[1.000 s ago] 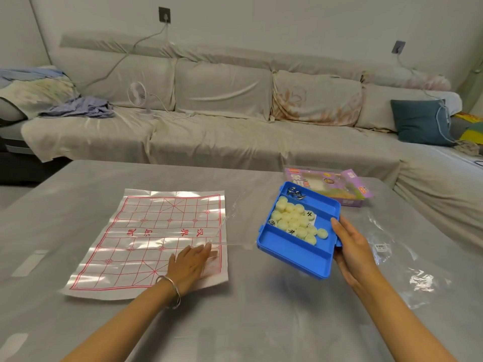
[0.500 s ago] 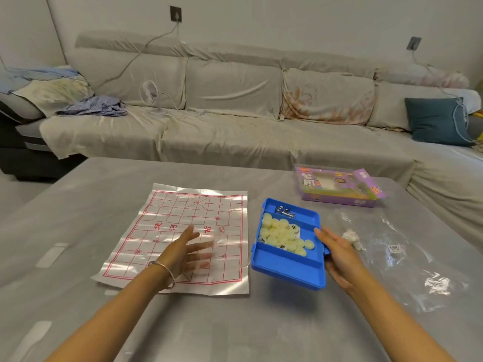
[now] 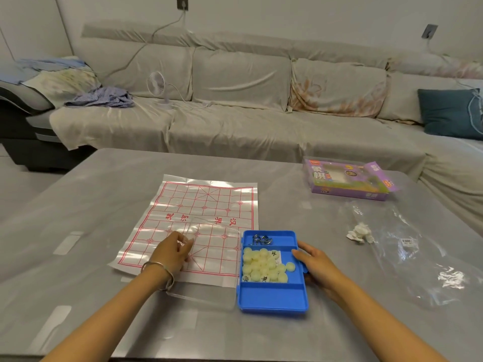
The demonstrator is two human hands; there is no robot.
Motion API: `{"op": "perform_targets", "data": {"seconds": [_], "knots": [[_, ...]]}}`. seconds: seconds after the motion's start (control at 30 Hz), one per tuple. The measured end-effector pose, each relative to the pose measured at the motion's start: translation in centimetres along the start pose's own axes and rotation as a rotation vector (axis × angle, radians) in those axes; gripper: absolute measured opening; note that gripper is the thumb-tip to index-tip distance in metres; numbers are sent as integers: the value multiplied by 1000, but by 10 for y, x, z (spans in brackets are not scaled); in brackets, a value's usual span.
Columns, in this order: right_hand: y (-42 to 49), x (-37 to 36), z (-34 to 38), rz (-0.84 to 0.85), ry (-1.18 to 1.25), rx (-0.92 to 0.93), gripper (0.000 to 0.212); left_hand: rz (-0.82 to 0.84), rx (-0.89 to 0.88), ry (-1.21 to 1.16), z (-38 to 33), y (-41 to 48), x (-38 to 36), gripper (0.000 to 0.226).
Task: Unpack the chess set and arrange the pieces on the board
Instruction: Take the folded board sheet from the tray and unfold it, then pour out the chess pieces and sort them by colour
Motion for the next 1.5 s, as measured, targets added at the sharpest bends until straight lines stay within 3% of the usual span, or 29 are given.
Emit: {"op": "perform_targets", "data": {"seconds": [0.23, 0.4, 0.5, 0.57, 0.67, 0.77, 0.87, 1.03, 1.13, 1.3, 1.5], "knots": [[2, 7, -2, -55, -191, 10, 33, -98, -99, 706, -6, 0, 2, 29], [11, 12, 4, -158, -647, 153, 39, -75, -120, 937, -11, 0, -9, 37], [14, 5, 22, -261, -711, 401, 35, -146, -156, 904, -24, 3, -12, 44], [19, -5, 29, -242, -745, 460, 23, -207, -219, 909, -38, 0, -20, 47], [29, -17, 26, -194, -828, 364, 25, -207, -408, 744, -65, -7, -41, 43], [38, -26, 21, -178, -893, 282, 32, 29, -550, 510, -80, -7, -72, 40], [42, -32, 21, -216, -883, 266, 33, 218, -489, 392, -80, 7, -95, 47], [50, -42, 17, -187, -725, 179, 18, 199, -467, 615, -73, 27, -108, 76], [53, -50, 16, -173, -642, 150, 16, 185, -492, 587, -67, 22, -112, 101], [57, -55, 17, -187, -591, 154, 17, 161, -458, 531, -64, 21, -111, 84], [62, -59, 19, -163, -636, 189, 21, 140, -464, 481, -61, 20, -110, 81]]}}
Point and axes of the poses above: each hand's wrist, its own y-axis towards the middle knuckle, its own x-axis out of the back of the hand, z = x × y, the point moved 4 cm from there along y, towards the middle knuckle, and after that the axes turned 7 degrees about x, right-handed, at the moved point
